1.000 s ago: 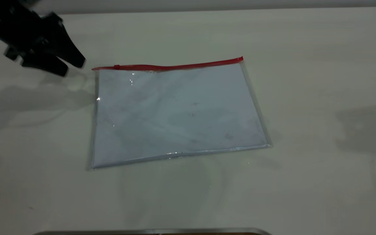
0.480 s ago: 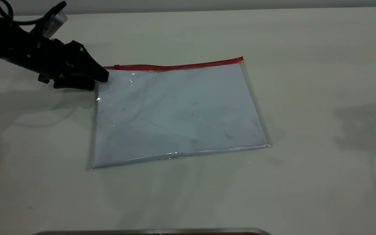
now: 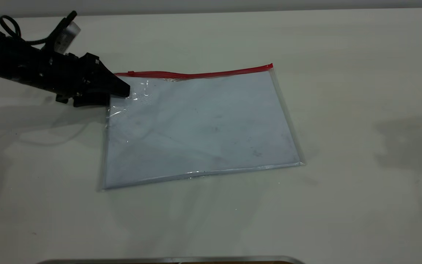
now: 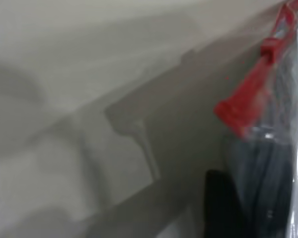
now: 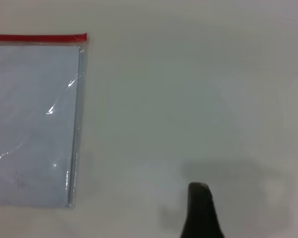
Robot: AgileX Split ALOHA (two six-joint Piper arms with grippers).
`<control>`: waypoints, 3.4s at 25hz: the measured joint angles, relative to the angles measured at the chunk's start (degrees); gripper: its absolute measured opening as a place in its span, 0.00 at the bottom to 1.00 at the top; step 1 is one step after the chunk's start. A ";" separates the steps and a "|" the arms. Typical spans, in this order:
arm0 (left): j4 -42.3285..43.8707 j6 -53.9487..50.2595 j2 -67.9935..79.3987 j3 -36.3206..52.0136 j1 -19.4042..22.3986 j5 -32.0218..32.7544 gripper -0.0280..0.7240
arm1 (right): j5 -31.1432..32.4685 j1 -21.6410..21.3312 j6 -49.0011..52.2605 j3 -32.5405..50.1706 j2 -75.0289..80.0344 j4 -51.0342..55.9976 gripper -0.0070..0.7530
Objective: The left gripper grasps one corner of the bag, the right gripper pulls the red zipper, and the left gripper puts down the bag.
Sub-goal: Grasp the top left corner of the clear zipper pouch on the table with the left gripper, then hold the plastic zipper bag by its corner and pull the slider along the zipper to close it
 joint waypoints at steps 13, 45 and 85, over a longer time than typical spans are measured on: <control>12.34 8.93 -1.22 -9.31 -0.31 7.83 0.11 | -0.30 0.00 -4.78 -0.38 0.91 1.82 0.77; 28.27 39.99 -2.89 -30.37 -16.22 20.80 0.11 | 4.73 18.99 -66.28 -22.69 38.10 54.75 0.77; 18.60 30.50 -2.89 -30.37 -17.77 20.86 0.11 | 8.04 18.99 -74.27 -22.90 40.55 69.80 0.28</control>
